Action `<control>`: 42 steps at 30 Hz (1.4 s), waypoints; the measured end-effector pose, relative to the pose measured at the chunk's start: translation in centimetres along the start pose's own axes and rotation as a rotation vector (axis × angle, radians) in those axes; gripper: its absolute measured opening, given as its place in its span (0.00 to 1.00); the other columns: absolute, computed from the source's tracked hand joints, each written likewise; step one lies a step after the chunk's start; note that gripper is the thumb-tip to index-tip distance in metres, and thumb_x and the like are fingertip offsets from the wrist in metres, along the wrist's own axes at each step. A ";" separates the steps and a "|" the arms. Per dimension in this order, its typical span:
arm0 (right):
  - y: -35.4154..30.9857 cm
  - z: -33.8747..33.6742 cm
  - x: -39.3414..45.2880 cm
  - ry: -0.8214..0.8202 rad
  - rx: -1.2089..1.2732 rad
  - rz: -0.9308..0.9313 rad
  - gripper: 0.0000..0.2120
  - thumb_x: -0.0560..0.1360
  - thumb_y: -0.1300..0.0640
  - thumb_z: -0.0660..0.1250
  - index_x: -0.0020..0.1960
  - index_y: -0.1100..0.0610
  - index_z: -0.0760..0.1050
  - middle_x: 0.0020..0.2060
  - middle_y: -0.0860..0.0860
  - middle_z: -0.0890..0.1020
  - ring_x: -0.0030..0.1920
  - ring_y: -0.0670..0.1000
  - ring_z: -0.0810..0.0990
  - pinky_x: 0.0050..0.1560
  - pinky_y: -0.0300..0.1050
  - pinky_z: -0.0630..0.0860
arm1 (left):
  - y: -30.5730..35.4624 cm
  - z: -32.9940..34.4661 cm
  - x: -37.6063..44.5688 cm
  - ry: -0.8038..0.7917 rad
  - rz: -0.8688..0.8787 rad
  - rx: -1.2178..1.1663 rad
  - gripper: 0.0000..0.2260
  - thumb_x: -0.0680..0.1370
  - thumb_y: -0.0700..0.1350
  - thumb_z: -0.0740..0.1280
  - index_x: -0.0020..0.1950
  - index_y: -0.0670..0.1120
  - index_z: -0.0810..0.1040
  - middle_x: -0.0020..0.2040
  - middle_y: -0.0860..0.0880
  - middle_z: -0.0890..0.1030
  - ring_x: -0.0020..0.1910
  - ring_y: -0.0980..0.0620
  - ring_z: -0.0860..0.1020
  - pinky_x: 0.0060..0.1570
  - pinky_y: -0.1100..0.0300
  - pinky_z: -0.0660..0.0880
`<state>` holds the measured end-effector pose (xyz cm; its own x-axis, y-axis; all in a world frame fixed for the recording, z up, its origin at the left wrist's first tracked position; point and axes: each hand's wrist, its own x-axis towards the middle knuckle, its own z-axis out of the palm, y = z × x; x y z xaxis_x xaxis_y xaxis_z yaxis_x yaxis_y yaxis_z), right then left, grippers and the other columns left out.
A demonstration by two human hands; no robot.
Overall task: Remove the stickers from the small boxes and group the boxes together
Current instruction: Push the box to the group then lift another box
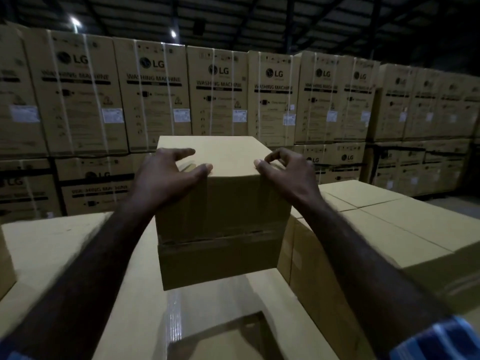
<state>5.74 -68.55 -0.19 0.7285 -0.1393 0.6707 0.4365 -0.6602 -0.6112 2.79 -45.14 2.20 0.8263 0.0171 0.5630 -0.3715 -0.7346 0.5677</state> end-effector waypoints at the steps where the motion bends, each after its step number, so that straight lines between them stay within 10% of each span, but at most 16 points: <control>1: -0.2 -1.0 0.5 0.016 -0.002 -0.013 0.18 0.73 0.42 0.69 0.57 0.53 0.78 0.59 0.53 0.79 0.53 0.48 0.76 0.45 0.43 0.78 | 1.1 -0.2 0.4 -0.006 0.010 -0.009 0.27 0.73 0.57 0.70 0.71 0.50 0.71 0.71 0.45 0.71 0.65 0.46 0.73 0.50 0.55 0.75; 22: 11.5 -29.8 7.2 0.100 -0.104 -0.124 0.11 0.75 0.41 0.67 0.50 0.48 0.75 0.58 0.53 0.79 0.54 0.50 0.77 0.50 0.50 0.80 | 28.8 12.9 1.9 0.051 0.214 -0.098 0.26 0.72 0.59 0.70 0.65 0.46 0.76 0.63 0.43 0.78 0.52 0.51 0.77 0.45 0.54 0.79; 32: 18.0 -34.8 10.6 0.131 -0.154 -0.084 0.16 0.74 0.41 0.68 0.53 0.52 0.78 0.61 0.56 0.78 0.59 0.55 0.77 0.53 0.55 0.80 | 33.1 21.4 4.8 0.023 0.247 -0.155 0.23 0.74 0.59 0.69 0.65 0.49 0.76 0.63 0.47 0.78 0.39 0.66 0.71 0.30 0.71 0.68; 42: 22.4 -35.7 14.9 0.178 -0.210 -0.040 0.15 0.75 0.45 0.69 0.56 0.54 0.78 0.63 0.55 0.77 0.56 0.48 0.72 0.50 0.47 0.76 | 33.9 27.3 10.6 0.010 0.258 -0.207 0.24 0.73 0.61 0.69 0.64 0.49 0.77 0.65 0.46 0.77 0.56 0.54 0.75 0.39 0.65 0.73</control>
<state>7.54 -111.73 11.12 0.6007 -0.2247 0.7672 0.3305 -0.8040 -0.4943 10.52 -88.35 10.99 0.6903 -0.1442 0.7090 -0.6469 -0.5619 0.5155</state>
